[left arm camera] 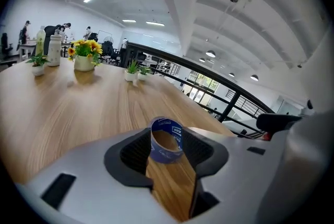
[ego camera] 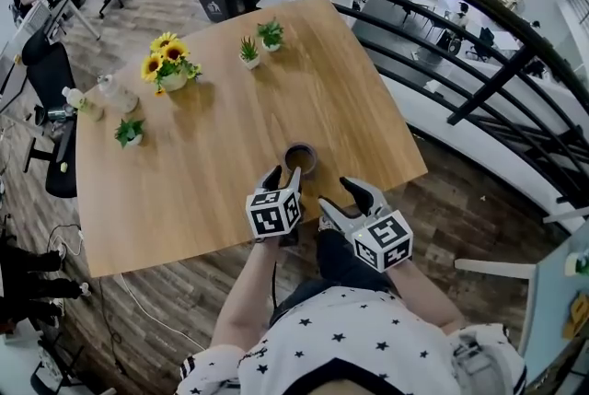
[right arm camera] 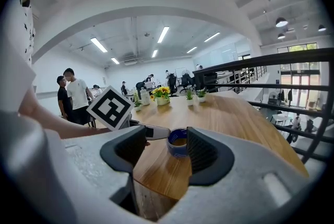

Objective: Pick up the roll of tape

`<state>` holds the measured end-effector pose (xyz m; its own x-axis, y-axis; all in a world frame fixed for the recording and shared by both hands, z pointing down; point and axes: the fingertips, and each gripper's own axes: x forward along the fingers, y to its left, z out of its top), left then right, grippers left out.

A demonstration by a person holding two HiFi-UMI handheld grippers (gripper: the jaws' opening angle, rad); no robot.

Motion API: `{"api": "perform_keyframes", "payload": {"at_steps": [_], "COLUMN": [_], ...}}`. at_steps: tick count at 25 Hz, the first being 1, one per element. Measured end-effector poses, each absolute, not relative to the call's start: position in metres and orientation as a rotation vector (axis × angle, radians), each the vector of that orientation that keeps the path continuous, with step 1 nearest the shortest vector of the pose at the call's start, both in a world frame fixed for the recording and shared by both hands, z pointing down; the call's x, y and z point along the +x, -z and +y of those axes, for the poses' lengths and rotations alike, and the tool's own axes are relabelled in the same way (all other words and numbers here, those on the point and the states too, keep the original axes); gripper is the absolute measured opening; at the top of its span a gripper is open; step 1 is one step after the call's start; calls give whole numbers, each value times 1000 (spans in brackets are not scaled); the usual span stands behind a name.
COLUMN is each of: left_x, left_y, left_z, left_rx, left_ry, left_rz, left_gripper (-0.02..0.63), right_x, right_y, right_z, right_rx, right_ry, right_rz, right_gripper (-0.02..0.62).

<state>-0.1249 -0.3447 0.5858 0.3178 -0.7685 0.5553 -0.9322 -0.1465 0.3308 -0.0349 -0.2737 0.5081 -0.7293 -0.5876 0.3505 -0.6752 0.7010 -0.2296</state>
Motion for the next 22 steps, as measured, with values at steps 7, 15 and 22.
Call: {"api": "perform_keyframes", "payload": {"at_steps": [7, 15, 22], "left_x": [-135, -133, -131], "left_y": [-610, -624, -631], "left_z": [-371, -371, -369], "left_rx": [1892, 1850, 1829], "left_ry": [-371, -436, -490], "left_rz": [-1507, -1522, -1534], "left_gripper": [161, 161, 149], "right_x": [-39, -30, -26], "right_y": [-516, -519, -518], "right_z": [-286, -278, -275], "right_rx": [985, 996, 1013], "right_ry": [-522, -536, -539], "right_rz": [-2659, -2649, -2643], "right_gripper": [230, 230, 230]}}
